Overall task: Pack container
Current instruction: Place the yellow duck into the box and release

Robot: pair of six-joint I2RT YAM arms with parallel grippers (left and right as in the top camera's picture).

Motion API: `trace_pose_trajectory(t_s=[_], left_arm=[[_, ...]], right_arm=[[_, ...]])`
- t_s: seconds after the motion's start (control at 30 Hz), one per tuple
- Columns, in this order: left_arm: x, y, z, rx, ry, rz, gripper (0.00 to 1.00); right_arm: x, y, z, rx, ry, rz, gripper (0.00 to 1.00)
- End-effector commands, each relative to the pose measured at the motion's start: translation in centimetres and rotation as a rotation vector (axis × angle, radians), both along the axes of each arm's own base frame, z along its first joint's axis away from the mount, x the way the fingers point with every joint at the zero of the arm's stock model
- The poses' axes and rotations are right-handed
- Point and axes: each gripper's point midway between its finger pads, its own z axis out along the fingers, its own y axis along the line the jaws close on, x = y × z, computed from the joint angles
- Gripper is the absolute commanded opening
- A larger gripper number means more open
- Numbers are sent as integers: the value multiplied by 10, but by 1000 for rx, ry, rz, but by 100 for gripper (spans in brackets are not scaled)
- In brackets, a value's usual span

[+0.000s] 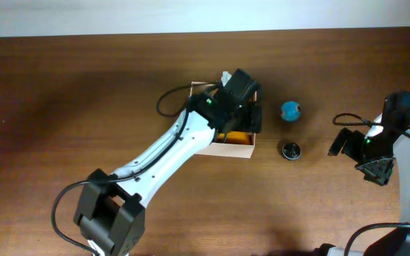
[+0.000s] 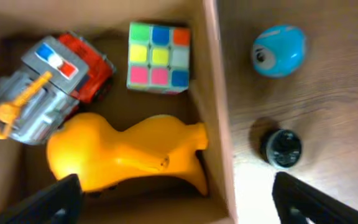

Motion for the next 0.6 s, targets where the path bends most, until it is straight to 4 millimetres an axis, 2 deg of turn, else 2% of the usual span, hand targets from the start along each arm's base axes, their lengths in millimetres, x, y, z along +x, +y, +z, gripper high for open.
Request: trace_pose_trajectory(t_s=[0.0, 0.07, 0.23, 0.33, 0.43, 0.47, 0.57], left_arm=[[10, -6, 36, -18, -66, -50, 91], [12, -9, 46, -17, -93, -85, 90], [22, -34, 59, 47, -276, -335, 91], [32, -45, 52, 59, -323, -381, 91], [41, -35, 41, 120, -326, -340, 91], [47, -28, 45, 142, -341, -315, 96], [56, -3, 63, 170, -355, -230, 98]], right_arm=[[3, -2, 5, -2, -17, -5, 98], [3, -2, 5, -2, -17, -5, 98], [4, -3, 5, -4, -22, -5, 99], [9, -5, 5, -12, -44, -6, 99], [17, -1, 7, 18, -79, -23, 99], [25, 4, 9, 41, -124, 39, 99], [49, 17, 15, 57, -230, 142, 99]])
